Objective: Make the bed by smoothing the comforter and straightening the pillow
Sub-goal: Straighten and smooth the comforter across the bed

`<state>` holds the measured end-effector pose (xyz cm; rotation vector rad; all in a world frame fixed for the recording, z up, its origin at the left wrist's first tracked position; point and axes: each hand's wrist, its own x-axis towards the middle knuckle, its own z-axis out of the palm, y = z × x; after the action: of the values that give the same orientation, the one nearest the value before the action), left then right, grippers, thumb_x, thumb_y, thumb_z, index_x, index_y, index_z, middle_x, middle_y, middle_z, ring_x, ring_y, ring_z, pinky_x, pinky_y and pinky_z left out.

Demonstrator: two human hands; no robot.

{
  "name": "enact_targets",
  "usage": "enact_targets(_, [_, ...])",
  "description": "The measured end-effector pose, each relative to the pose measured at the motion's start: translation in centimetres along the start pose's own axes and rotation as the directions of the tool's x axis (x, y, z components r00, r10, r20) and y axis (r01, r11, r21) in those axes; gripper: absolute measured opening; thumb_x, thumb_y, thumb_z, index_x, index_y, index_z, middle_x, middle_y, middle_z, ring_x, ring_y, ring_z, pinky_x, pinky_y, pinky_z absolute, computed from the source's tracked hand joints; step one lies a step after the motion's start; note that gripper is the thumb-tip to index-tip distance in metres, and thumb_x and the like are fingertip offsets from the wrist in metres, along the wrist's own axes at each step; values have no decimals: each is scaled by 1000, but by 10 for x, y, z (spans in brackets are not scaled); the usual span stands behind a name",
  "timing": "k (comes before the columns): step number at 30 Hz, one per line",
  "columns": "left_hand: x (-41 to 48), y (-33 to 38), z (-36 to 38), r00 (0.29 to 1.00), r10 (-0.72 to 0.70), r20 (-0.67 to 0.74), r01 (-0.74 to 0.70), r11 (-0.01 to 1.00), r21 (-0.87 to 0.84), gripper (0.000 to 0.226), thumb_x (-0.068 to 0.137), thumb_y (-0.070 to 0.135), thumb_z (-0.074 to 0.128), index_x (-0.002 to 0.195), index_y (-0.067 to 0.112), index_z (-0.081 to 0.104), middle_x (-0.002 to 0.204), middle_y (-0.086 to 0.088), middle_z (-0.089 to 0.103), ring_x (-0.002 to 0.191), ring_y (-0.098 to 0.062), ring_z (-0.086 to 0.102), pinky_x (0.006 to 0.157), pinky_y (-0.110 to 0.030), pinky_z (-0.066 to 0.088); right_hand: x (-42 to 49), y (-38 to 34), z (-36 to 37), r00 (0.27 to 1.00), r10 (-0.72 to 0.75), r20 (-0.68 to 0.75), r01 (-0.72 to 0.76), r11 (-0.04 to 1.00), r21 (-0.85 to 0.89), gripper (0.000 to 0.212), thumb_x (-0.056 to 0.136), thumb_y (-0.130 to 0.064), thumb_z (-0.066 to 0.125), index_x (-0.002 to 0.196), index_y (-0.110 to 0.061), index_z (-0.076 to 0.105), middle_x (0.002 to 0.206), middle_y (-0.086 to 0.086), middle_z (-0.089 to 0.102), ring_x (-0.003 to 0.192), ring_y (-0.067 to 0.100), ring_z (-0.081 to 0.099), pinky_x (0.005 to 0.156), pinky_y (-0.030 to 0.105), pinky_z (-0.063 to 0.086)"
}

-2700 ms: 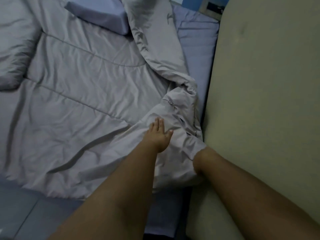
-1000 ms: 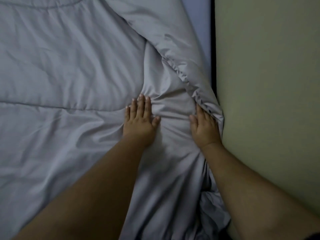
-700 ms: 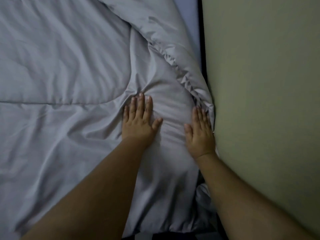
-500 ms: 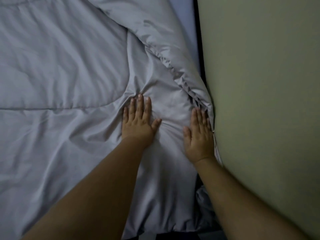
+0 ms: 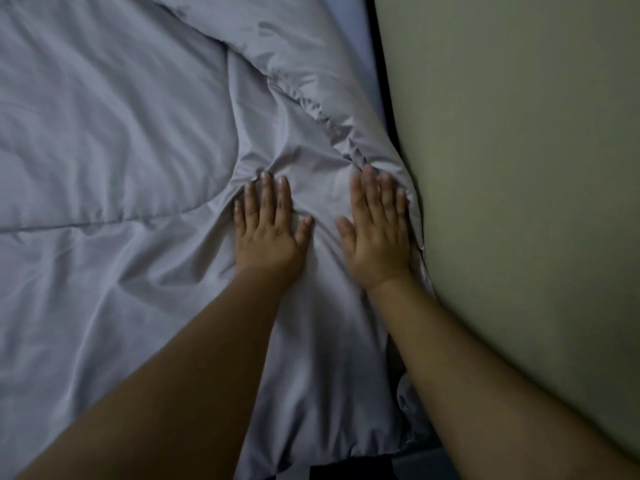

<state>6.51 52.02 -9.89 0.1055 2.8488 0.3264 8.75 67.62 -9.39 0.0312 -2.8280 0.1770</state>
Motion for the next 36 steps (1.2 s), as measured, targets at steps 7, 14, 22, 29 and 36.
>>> enact_targets(7, [14, -4, 2, 1000, -6, 19, 7, 1000, -22, 81, 85, 63, 4, 154, 22, -4, 163, -4, -8, 150, -25, -10, 119, -41, -8, 66, 35, 47, 999, 23, 46, -22, 1000, -23, 58, 97, -40, 38, 139, -2, 45, 146, 17, 44, 137, 40, 37, 118, 36, 6])
enact_targets(14, [14, -5, 8, 1000, -17, -26, 17, 1000, 5, 78, 88, 61, 8, 155, 20, 3, 163, -7, 2, 150, -28, 0, 120, -43, -2, 74, 17, 41, 996, -1, 90, 1, 1000, -9, 58, 99, -44, 31, 140, -6, 45, 147, 16, 44, 138, 34, 38, 117, 41, 15])
enact_targets(22, [15, -5, 6, 1000, -8, 0, 8, 1000, 9, 77, 89, 61, 8, 154, 20, 1, 163, -6, 0, 150, -27, -2, 120, -43, -3, 58, 14, 32, 977, 172, 124, -171, 985, -21, 55, 96, -37, 36, 140, -5, 45, 146, 13, 45, 137, 33, 40, 115, 39, 16])
enact_targets(29, [14, -16, -17, 986, 48, 161, -42, 998, -42, 71, 95, 59, 20, 154, 28, -6, 162, 2, -11, 150, -19, -12, 120, -36, -8, 31, 20, 13, 888, 227, 399, -233, 972, -34, 67, 95, -44, 19, 146, -2, 32, 154, 15, 31, 144, 30, 25, 119, 31, 2])
enact_targets(36, [-2, -54, -114, 881, 104, 462, -83, 994, -66, 70, 97, 42, 43, 155, 23, 8, 162, -3, 13, 147, -23, 22, 117, -36, 23, 57, -38, -61, 823, 179, 540, -195, 980, -29, 55, 100, -39, 34, 148, -11, 30, 155, 11, 30, 145, 26, 21, 118, 40, 10])
